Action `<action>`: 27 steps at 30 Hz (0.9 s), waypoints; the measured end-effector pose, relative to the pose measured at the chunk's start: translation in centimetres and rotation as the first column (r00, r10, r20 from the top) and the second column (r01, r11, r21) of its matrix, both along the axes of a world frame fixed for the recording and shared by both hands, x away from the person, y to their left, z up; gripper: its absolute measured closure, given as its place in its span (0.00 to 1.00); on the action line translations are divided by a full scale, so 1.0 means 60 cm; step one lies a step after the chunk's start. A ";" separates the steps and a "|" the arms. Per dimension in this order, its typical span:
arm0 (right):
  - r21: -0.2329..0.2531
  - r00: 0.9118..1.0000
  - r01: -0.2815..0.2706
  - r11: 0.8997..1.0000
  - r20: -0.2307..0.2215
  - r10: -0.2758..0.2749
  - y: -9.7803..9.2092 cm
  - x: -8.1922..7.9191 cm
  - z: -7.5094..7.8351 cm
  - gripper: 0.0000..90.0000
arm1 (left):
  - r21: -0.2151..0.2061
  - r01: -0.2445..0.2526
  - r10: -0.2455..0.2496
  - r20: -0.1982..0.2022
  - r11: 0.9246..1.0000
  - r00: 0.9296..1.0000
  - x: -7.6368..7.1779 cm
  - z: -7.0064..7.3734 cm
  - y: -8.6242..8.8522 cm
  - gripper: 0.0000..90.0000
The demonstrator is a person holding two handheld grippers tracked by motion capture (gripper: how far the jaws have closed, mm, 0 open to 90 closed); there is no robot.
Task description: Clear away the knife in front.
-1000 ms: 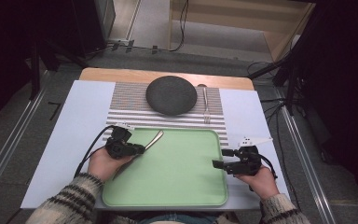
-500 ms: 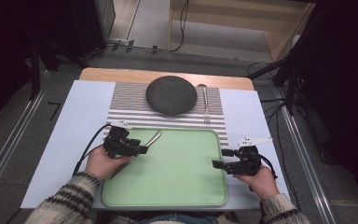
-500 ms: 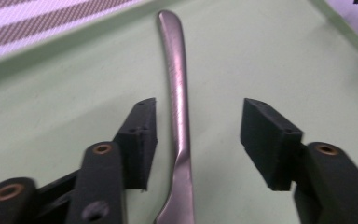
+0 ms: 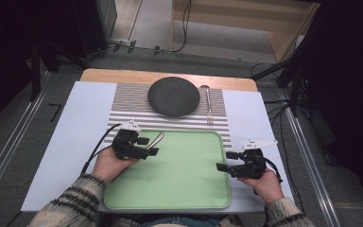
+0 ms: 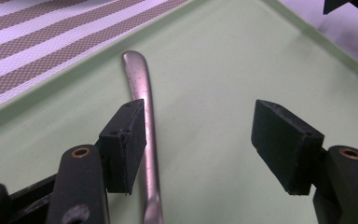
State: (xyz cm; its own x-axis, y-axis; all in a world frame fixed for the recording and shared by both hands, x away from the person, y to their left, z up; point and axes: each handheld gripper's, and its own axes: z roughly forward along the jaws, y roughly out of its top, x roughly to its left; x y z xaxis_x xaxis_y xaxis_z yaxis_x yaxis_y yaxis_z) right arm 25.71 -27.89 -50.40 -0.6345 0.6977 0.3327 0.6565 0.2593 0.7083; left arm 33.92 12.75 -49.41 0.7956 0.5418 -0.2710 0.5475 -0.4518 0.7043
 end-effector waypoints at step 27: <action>-0.003 0.999 0.048 0.999 -0.002 -0.048 -0.019 -0.025 -0.002 0.25 | 0.077 0.061 -0.056 -0.060 0.995 0.997 0.031 -0.020 -0.060 1.00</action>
